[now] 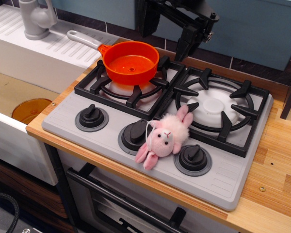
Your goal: End effector reaching pot or pan
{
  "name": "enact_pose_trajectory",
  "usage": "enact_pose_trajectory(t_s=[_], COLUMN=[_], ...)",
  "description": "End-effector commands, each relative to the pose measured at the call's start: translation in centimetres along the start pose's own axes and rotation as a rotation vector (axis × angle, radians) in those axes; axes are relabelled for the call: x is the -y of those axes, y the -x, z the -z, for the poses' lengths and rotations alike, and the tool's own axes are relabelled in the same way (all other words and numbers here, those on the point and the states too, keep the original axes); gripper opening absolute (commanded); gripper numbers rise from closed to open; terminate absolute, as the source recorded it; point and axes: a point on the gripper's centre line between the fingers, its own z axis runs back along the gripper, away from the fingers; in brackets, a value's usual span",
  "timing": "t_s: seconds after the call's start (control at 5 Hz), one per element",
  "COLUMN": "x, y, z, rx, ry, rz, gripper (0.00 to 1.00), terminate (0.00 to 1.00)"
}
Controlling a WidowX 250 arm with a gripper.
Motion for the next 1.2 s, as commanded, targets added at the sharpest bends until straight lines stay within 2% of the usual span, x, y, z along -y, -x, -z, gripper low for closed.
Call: enact_pose_trajectory(t_s=[0.0,0.4,0.6,0.8,1.0], x=[0.0,0.2,-1.1,-2.5,-3.2], y=[0.0,-3.2,-5.0,-6.0,-6.3], z=[0.0,3.4,3.5,3.7,4.9], rx=[0.0,0.021,0.036,0.059,0.083], ry=[0.0,0.046,0.046,0.021,0.006], rz=[0.0,-0.02,-0.005,0.001,-0.004], gripper=[1.0,1.0,1.0,1.0,1.0], terminate=[0.0,0.0,0.0,0.0,0.0])
